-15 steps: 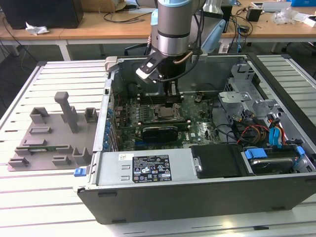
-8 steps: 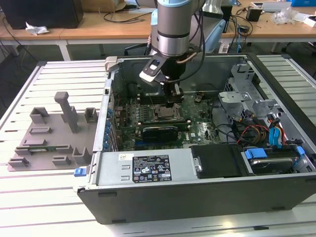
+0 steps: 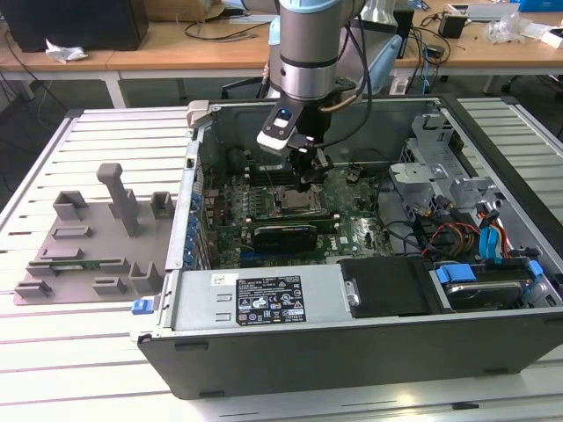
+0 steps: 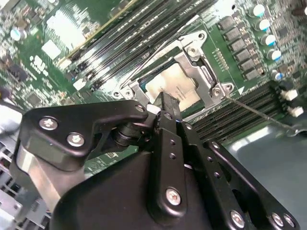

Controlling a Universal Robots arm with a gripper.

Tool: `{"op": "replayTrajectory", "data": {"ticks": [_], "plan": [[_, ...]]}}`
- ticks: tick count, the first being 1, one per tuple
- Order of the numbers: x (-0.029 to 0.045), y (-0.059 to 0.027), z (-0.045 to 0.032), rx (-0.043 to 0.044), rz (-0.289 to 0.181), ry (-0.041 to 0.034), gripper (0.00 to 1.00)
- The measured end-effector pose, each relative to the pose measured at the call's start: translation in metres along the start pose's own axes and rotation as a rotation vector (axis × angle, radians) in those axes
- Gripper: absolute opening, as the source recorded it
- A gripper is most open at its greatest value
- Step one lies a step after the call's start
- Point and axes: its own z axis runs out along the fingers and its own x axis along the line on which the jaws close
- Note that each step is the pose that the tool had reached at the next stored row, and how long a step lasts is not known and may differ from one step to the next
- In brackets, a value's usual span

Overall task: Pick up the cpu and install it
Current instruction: 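Close the cpu cover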

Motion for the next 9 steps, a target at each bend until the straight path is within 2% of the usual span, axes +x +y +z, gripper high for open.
{"op": "replayTrajectory", "data": {"ticks": [2, 9], "plan": [[0.0000, 0.0000, 0.0000, -0.0028, -0.061, -0.0016, 0.11], [0.0000, 0.0000, 0.0001, -0.0102, -0.225, -0.0061, 0.11]]}}
